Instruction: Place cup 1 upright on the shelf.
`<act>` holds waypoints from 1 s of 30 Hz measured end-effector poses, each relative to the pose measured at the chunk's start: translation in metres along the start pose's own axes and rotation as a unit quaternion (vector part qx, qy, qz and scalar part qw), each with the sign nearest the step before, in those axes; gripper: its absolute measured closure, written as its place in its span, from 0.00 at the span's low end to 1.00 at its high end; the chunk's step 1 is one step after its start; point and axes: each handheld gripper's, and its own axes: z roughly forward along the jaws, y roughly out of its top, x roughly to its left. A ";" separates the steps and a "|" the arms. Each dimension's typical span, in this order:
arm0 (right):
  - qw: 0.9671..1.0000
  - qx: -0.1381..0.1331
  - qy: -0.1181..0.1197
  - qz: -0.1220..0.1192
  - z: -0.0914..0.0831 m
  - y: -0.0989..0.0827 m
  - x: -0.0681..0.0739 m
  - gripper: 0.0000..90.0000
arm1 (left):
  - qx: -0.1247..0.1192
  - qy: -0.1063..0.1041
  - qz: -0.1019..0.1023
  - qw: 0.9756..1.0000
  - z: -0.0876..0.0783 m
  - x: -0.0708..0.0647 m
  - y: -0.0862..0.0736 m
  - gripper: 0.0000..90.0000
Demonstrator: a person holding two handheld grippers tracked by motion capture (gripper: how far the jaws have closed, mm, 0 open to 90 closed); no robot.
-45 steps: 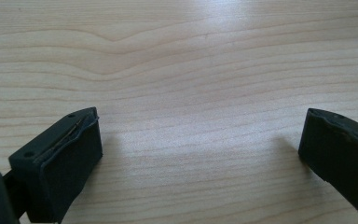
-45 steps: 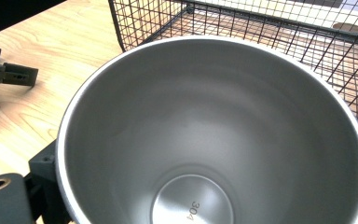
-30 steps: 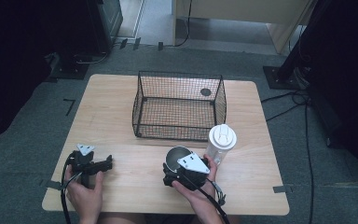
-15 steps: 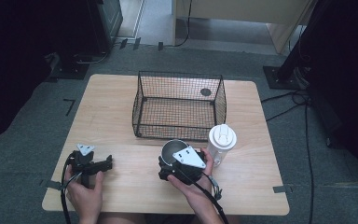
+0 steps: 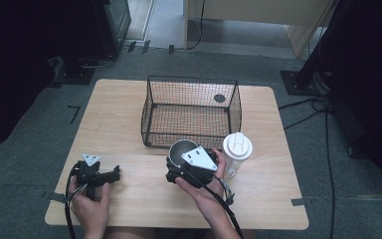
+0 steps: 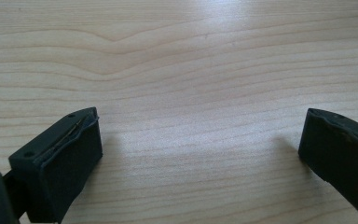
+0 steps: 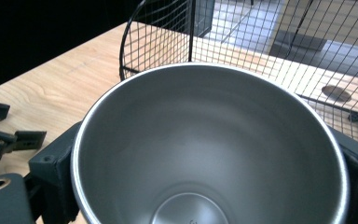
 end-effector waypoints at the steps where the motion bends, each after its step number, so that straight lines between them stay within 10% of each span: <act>1: 1.000 0.000 0.000 0.000 0.000 0.000 0.000 0.07 | 0.000 0.000 0.000 1.000 0.000 0.000 0.000 0.00; 30: 0.998 -0.056 -0.017 0.005 0.007 0.045 -0.010 0.07 | 0.000 -0.001 0.001 1.000 0.001 0.000 0.001 0.00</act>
